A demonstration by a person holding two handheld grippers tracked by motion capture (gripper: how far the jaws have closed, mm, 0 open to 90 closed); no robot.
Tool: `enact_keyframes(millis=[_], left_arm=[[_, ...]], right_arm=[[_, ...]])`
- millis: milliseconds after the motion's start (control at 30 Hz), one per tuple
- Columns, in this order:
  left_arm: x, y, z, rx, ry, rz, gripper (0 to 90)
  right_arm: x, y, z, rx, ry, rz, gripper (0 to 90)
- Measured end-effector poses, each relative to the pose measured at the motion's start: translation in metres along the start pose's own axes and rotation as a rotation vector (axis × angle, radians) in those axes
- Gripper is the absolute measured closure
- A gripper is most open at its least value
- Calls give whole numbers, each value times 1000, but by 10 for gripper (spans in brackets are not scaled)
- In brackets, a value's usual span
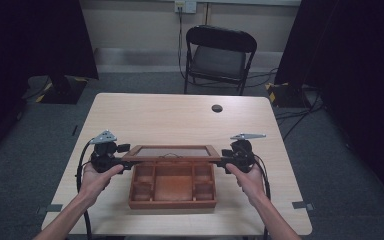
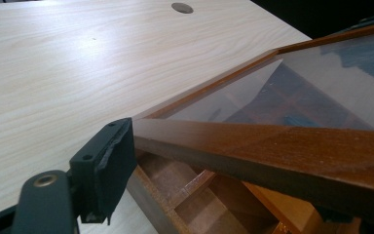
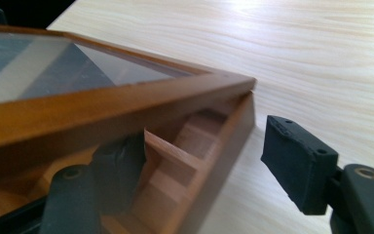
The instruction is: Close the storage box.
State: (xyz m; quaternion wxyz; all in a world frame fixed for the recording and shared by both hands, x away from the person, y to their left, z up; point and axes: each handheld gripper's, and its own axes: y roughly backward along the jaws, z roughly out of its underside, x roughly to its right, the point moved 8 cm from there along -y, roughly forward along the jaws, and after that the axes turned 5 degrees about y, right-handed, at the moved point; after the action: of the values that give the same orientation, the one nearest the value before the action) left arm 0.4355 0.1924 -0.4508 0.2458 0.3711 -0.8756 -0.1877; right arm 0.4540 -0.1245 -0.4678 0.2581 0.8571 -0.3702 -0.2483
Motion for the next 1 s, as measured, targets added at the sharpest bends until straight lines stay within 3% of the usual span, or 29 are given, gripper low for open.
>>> enact_keyframes(millis=[167, 267, 367, 600, 733, 800, 1000], left_arm=[[-1, 1, 2, 4, 0, -8, 206], [-1, 1, 3, 2, -3, -9, 205], [-1, 2, 6, -9, -12, -10, 205], [-2, 6, 9, -8, -7, -9, 197], [-2, 6, 10, -9, -5, -2, 196], [-2, 6, 10, -9, -1, -3, 195], [-1, 8, 17, -25, -6, -12, 198]], right_arm=[[8, 12, -1, 23, -8, 17, 335], [10, 14, -1, 13, -25, -14, 332], [9, 13, 0, -17, -11, 0, 334], [17, 22, 7, -28, -11, 25, 353], [25, 31, 6, -6, -9, 48, 364], [29, 37, 2, 18, -30, 55, 361], [21, 41, -11, 33, 14, 48, 316]])
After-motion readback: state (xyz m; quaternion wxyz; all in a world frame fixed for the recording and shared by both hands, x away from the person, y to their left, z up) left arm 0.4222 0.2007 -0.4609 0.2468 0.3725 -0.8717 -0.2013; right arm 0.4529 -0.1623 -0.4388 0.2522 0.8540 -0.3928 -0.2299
